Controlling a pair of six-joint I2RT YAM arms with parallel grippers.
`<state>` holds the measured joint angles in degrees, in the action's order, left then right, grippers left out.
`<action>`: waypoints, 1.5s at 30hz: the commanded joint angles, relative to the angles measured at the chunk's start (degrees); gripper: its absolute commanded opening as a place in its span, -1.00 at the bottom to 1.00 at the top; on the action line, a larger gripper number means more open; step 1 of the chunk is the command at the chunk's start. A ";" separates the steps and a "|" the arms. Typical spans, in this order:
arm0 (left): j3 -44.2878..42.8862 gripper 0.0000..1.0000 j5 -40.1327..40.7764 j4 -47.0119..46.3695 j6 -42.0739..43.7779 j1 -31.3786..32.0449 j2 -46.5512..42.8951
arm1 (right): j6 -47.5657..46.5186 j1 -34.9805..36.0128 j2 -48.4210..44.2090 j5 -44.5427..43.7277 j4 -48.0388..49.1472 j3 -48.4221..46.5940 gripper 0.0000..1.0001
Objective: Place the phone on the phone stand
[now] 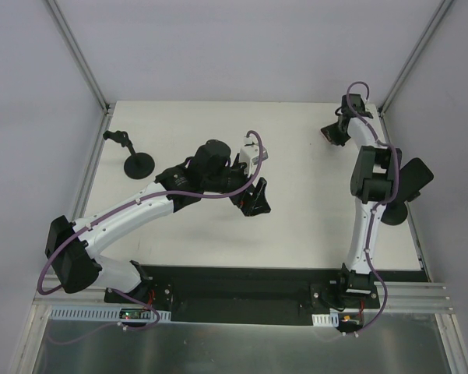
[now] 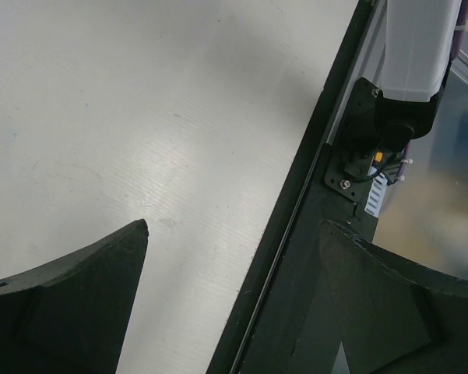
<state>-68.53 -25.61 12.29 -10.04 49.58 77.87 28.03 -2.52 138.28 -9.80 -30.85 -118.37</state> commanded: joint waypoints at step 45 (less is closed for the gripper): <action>-0.73 0.78 -2.17 -2.01 -1.47 0.78 -0.52 | 6.59 9.03 3.05 -15.77 -15.82 -12.15 0.93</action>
<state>-68.51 -26.63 12.27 -11.09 49.58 78.00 31.90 5.32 140.09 -21.45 -43.97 -126.72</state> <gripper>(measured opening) 0.889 0.966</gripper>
